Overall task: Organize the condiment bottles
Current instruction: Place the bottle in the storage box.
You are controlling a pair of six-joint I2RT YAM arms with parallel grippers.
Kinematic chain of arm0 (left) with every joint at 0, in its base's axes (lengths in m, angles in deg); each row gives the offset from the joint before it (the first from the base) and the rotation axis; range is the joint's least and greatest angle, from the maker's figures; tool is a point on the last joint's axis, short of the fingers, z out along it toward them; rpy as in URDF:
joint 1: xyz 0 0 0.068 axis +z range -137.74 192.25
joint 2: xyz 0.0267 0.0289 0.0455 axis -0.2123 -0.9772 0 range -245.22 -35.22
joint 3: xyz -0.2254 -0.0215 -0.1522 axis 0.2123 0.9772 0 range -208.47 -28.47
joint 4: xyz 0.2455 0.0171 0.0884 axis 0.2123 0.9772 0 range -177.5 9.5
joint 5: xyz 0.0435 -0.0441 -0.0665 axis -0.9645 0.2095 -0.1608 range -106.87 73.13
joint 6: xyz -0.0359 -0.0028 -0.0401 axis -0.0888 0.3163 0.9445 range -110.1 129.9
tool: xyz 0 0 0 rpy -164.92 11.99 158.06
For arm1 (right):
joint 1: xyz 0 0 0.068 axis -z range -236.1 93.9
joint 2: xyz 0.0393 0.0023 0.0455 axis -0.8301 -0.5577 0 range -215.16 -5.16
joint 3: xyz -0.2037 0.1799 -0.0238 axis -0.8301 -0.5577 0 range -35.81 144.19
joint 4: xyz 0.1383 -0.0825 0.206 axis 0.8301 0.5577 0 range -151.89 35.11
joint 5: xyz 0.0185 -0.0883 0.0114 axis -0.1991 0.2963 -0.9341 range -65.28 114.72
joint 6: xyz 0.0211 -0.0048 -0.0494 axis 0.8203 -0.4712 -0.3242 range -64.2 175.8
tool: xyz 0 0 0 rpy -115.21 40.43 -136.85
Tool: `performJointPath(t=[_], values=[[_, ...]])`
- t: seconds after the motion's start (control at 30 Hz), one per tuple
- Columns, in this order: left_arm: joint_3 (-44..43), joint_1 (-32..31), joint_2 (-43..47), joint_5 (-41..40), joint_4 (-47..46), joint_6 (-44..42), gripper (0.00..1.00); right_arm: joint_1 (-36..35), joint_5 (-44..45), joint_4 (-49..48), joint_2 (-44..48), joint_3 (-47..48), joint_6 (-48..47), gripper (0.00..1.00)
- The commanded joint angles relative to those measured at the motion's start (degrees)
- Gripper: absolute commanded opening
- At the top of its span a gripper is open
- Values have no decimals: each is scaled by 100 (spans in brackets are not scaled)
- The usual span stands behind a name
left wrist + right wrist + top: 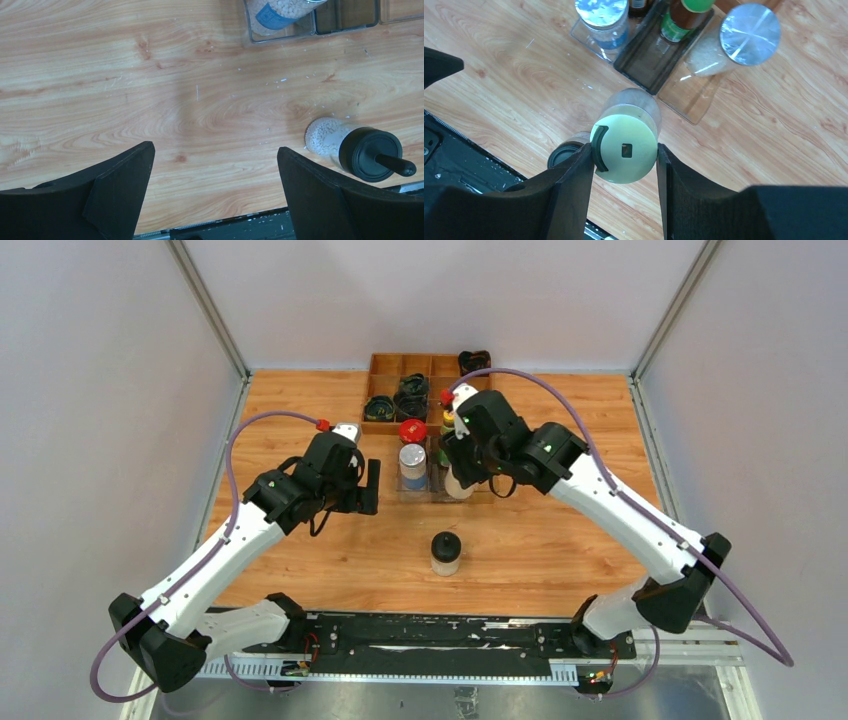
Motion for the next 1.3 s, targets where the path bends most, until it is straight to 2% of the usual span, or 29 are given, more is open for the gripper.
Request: performJointPath(t=[0.0,0.23,0.43,0.6,0.77,1.13,1.27], values=[[-5,27,30,16,-46,-43,100,366,-193,306,503,-172,-189,45],[-31,26,-11,29,-47,-41,100,1046,-415,357,995,-627,-324,45],[-58,31,-41,59,-47,-41,100,1910,-580,403,1329,-979,-539,45],[-102,29,-118,107,-47,-57,100,2572,-735,327,1346,-1107,-596,45],[-142,31,-121,131,-47,-114,100,2997,-867,306,1040,-845,-546,45],[-127,30,-120,144,-47,-172,100,3223,-899,188,298,-128,-505,44],[-131,31,-161,140,-47,-179,100,3224,-1248,64,99,-29,-408,43]])
